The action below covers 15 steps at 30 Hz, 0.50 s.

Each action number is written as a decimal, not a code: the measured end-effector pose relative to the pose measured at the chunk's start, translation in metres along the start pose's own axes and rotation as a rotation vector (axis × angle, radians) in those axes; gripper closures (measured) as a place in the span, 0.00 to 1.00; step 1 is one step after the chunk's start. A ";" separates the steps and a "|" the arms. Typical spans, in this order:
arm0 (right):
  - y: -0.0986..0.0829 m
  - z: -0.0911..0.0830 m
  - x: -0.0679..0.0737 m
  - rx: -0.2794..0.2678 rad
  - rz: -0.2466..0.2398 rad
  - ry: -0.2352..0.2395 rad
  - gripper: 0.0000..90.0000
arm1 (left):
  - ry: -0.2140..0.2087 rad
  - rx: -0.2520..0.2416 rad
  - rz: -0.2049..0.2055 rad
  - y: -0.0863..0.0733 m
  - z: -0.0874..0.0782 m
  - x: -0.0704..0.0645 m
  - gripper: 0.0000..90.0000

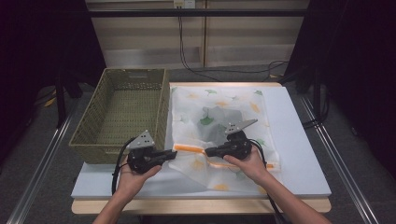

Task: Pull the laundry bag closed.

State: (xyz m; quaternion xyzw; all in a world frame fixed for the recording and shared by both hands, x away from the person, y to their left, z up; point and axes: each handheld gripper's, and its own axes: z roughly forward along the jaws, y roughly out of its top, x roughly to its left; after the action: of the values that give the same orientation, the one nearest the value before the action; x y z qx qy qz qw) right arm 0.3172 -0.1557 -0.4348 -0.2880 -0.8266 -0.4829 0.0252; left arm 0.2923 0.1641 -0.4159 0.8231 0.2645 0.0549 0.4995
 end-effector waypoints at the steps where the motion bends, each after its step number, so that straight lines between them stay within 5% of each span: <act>1: 0.000 0.000 0.000 -0.001 0.001 0.000 1.00 | 0.000 -0.001 0.001 0.000 0.000 0.000 0.98; 15: -0.003 -0.003 -0.003 -0.001 0.012 -0.012 1.00 | 0.004 -0.010 -0.012 0.000 -0.002 0.002 0.98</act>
State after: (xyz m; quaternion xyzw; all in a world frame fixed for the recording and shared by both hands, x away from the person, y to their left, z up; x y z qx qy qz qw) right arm 0.3179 -0.1604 -0.4364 -0.2960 -0.8248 -0.4812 0.0231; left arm 0.2929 0.1667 -0.4156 0.8188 0.2702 0.0551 0.5034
